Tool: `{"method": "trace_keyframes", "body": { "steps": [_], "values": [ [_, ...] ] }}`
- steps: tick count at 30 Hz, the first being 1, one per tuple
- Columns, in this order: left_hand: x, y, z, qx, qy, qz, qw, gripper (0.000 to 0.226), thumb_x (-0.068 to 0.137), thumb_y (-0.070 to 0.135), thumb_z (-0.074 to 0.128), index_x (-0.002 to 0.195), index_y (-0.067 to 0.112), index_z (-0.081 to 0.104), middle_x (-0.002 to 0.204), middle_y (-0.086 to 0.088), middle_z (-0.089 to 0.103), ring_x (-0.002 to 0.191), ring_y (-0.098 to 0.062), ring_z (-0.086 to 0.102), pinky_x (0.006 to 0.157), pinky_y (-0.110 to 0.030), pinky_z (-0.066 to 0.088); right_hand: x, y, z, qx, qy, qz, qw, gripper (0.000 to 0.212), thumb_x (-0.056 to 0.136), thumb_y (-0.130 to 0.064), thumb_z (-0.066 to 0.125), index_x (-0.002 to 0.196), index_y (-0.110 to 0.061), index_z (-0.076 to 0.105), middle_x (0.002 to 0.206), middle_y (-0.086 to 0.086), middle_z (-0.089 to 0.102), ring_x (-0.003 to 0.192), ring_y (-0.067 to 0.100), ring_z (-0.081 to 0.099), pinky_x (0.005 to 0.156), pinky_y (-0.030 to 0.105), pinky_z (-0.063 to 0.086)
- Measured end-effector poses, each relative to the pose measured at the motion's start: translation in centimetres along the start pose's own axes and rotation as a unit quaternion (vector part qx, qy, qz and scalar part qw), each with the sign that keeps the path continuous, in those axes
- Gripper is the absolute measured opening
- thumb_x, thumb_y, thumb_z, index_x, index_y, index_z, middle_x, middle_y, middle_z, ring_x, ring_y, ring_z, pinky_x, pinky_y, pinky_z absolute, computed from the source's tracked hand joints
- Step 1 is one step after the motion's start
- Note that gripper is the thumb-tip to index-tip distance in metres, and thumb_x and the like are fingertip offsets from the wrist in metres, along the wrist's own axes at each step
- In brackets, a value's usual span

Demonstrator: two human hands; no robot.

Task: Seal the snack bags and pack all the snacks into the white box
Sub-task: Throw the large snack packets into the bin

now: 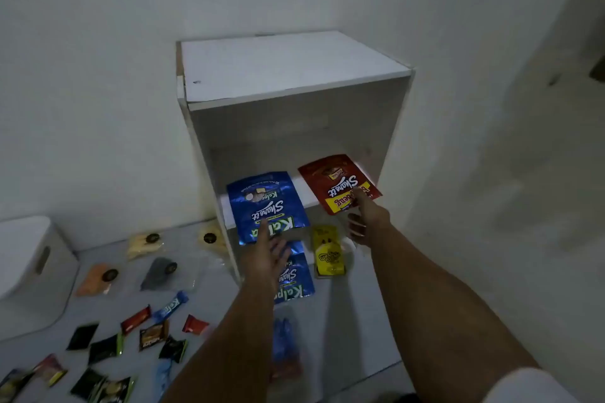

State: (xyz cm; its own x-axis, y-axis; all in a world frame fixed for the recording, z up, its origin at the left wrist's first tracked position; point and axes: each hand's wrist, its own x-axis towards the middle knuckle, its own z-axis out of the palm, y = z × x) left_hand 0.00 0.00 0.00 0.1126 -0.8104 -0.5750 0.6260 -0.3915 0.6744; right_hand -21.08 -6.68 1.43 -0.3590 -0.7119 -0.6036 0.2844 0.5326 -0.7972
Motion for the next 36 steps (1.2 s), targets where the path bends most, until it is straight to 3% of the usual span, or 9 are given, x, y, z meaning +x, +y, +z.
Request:
{"method": "trace_keyframes", "body": {
  "steps": [4, 11, 14, 17, 24, 28, 32, 34, 36],
  "values": [
    [1.1, 0.6, 0.7, -0.04, 0.054, 0.02, 0.998, 0.025, 0.096, 0.027, 0.067, 0.115, 0.013, 0.06, 0.097, -0.003, 0.071, 0.101, -0.022, 0.069, 0.102, -0.041, 0.05, 1.5, -0.8, 1.0, 0.072, 0.004, -0.013, 0.997, 0.049, 0.071, -0.037, 0.086, 0.106, -0.008, 0.067, 0.095, 0.013, 0.075, 0.077, 0.024, 0.071, 0.075, 0.039, 0.059],
    [2.0, 0.6, -0.6, -0.097, 0.078, 0.044, 0.991, 0.027, 0.092, 0.0, 0.066, 0.118, 0.002, 0.059, 0.117, -0.016, 0.068, 0.1, -0.03, 0.069, 0.078, -0.036, 0.061, 0.9, 0.7, 0.7, 0.138, 0.003, -0.041, 0.99, 0.03, 0.077, -0.016, 0.083, 0.101, -0.005, 0.069, 0.09, 0.015, 0.077, 0.084, 0.034, 0.075, 0.083, 0.053, 0.059],
    [1.0, 0.0, -1.2, -0.081, 0.048, 0.033, 0.995, 0.022, 0.092, -0.003, 0.064, 0.112, 0.003, 0.058, 0.109, -0.014, 0.068, 0.092, -0.029, 0.069, 0.079, -0.037, 0.062, -1.6, 2.1, -0.8, 0.173, 0.011, -0.045, 0.984, 0.028, 0.084, -0.008, 0.076, 0.11, -0.005, 0.066, 0.093, 0.014, 0.075, 0.079, 0.028, 0.074, 0.067, 0.042, 0.062],
    [-0.6, -1.2, -2.1, -0.036, -0.006, 0.001, 0.999, 0.028, 0.093, -0.001, 0.064, 0.12, 0.001, 0.058, 0.107, -0.014, 0.069, 0.09, -0.027, 0.071, 0.069, -0.031, 0.064, -5.1, 4.2, -3.0, 0.202, 0.071, -0.058, 0.975, 0.025, 0.088, -0.003, 0.069, 0.112, -0.007, 0.063, 0.087, 0.01, 0.071, 0.073, 0.024, 0.07, 0.056, 0.035, 0.058],
    [-5.8, -7.2, -4.7, 0.085, -0.118, -0.086, 0.986, 0.043, 0.09, -0.005, 0.064, 0.131, 0.001, 0.057, 0.125, -0.018, 0.067, 0.1, -0.031, 0.07, 0.059, -0.031, 0.063, -15.0, 12.6, -10.5, 0.238, 0.224, -0.066, 0.943, 0.016, 0.09, 0.006, 0.058, 0.092, -0.01, 0.062, 0.086, 0.014, 0.069, 0.078, 0.03, 0.069, 0.072, 0.045, 0.06],
    [-9.8, -11.9, -5.9, 0.185, -0.168, -0.151, 0.956, 0.035, 0.092, -0.006, 0.06, 0.126, 0.0, 0.057, 0.118, -0.021, 0.067, 0.1, -0.035, 0.068, 0.053, -0.03, 0.062, -17.4, 20.5, -17.3, 0.223, 0.312, -0.027, 0.923, 0.018, 0.09, 0.0, 0.053, 0.089, -0.015, 0.063, 0.096, 0.016, 0.073, 0.082, 0.029, 0.071, 0.065, 0.044, 0.061],
    [-12.6, -16.6, -7.0, 0.282, -0.209, -0.192, 0.917, 0.028, 0.092, -0.007, 0.059, 0.118, 0.004, 0.058, 0.107, -0.02, 0.069, 0.097, -0.036, 0.069, 0.064, -0.038, 0.063, -23.2, 25.3, -20.8, 0.207, 0.378, -0.002, 0.902, 0.012, 0.099, -0.002, 0.048, 0.103, -0.008, 0.058, 0.106, 0.01, 0.067, 0.102, 0.028, 0.065, 0.085, 0.046, 0.057],
    [-13.4, -19.1, -7.4, 0.33, -0.226, -0.204, 0.894, 0.027, 0.092, -0.007, 0.059, 0.116, 0.006, 0.06, 0.104, -0.019, 0.07, 0.098, -0.037, 0.069, 0.07, -0.04, 0.063, -25.0, 28.0, -22.5, 0.158, 0.415, 0.009, 0.896, 0.013, 0.096, -0.001, 0.053, 0.094, -0.004, 0.065, 0.094, 0.012, 0.068, 0.089, 0.03, 0.067, 0.071, 0.037, 0.058],
    [-13.8, -21.7, -7.8, 0.368, -0.229, -0.215, 0.875, 0.028, 0.091, -0.008, 0.059, 0.117, 0.003, 0.06, 0.105, -0.022, 0.07, 0.088, -0.035, 0.071, 0.062, -0.039, 0.064, -25.6, 30.4, -24.3, 0.136, 0.425, 0.034, 0.894, 0.012, 0.091, -0.005, 0.056, 0.088, -0.005, 0.067, 0.097, 0.019, 0.071, 0.083, 0.033, 0.069, 0.074, 0.047, 0.061]
  ]
}}
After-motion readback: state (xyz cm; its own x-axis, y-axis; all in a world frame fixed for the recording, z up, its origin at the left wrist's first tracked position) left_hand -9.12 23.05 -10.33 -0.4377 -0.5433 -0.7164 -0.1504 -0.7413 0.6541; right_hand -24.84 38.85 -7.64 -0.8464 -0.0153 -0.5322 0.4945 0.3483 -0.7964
